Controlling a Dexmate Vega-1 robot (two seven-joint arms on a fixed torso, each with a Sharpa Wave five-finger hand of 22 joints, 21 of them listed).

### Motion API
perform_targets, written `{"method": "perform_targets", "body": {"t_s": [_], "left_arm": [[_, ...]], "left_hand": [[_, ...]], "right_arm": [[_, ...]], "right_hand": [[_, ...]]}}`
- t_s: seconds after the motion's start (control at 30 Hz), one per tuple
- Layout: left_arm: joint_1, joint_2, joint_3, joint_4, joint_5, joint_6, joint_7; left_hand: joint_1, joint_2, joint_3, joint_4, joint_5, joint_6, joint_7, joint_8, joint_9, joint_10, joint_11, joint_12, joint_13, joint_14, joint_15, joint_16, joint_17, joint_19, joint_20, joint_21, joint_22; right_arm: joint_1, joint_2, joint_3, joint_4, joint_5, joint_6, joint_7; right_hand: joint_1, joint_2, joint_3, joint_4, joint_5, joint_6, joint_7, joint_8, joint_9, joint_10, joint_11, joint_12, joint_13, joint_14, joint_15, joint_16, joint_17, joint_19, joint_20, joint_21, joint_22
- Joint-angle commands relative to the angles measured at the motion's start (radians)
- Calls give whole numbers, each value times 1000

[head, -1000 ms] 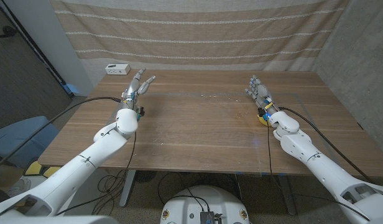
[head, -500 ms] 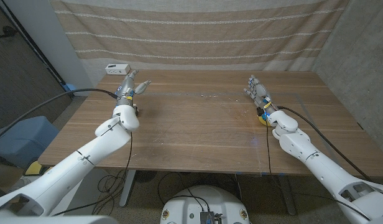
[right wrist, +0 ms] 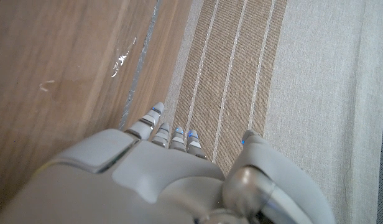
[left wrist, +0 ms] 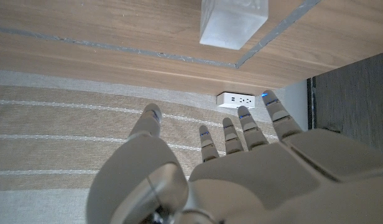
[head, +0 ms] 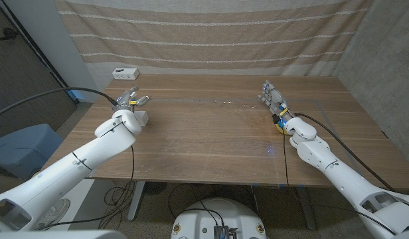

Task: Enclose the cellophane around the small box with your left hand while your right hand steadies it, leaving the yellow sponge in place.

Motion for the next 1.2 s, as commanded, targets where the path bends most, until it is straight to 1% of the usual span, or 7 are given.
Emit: {"method": "perform_targets", "body": {"t_s": [0.03, 0.13, 0.3, 0.63, 0.87, 1.03, 1.2], "left_arm": [[-79, 61, 75, -32, -63, 160, -53], [-85, 56, 78, -26, -81, 176, -47], [-108, 52, 95, -7, -104, 208, -41], [-152, 47, 130, 51, -148, 209, -43], [-165, 38, 147, 100, -165, 159, -39], [-185, 27, 172, 136, -164, 119, -40], [-216, 19, 203, 170, -161, 91, -60]], "left_hand": [[14, -2, -4, 3, -4, -22, 6, -8, 3, -6, 1, -1, 3, 11, -1, 4, 3, 14, 2, 8, 5], [16, -3, -5, 3, -4, -21, 9, -7, 3, -5, 2, 0, 4, 12, 1, 3, 3, 19, 2, 9, 5], [23, -3, -9, 3, -4, -3, 24, 1, 4, 7, 7, 4, 6, 34, -1, 9, 2, 55, -1, 21, 5], [62, 9, -3, -5, 0, -2, 24, 0, 4, 20, 15, 9, 10, 63, -7, 12, 0, 143, -4, 51, 5], [81, 13, -3, -7, 0, 11, 16, 4, 5, 31, 19, 12, 12, 78, -5, 14, -1, 194, -4, 67, 4], [112, 31, 0, -6, 2, 46, 23, 13, 5, 70, 19, 24, 14, 121, -18, 26, 0, 260, -7, 86, -1], [132, 36, 1, -10, 3, 54, 25, 13, 5, 80, 19, 27, 15, 133, -23, 28, 0, 294, -8, 95, -3]], "right_arm": [[-2, 0, -2, -4, 3, -9, 3], [-2, -1, -3, -2, 1, -7, 5], [-2, 0, -4, -1, 4, -11, 6], [-1, 0, -3, 1, 3, -13, 4], [3, 2, -3, 4, 5, -19, 0], [5, 4, -3, 11, 5, -19, -2], [1, 4, 0, 10, 7, -20, -6]], "right_hand": [[6, -10, 5, -3, 2, 6, 0, 5, 1, 2, 8, 7, 3, -5, 6, 5, 2, 3, 3, 4, 5], [6, -10, 6, -3, 2, 6, -1, 5, 1, 2, 8, 7, 3, -5, 6, 5, 2, 4, 3, 4, 5], [6, -10, 6, -3, 2, 7, -2, 5, 2, 2, 9, 7, 3, -4, 7, 5, 2, 4, 3, 4, 5], [5, -10, 7, -4, 1, 12, -3, 6, 2, 5, 10, 8, 3, -3, 8, 5, 2, 4, 3, 4, 5], [4, -12, 7, -4, 1, 14, -4, 7, 2, 7, 14, 8, 3, -1, 11, 6, 2, 6, 5, 4, 5], [4, -12, 7, -4, 0, 16, -5, 7, 2, 8, 16, 8, 3, -1, 11, 6, 2, 6, 6, 4, 5], [3, -13, 7, -4, 0, 17, -5, 7, 2, 8, 17, 8, 3, -1, 12, 5, 3, 6, 7, 4, 5]]}}
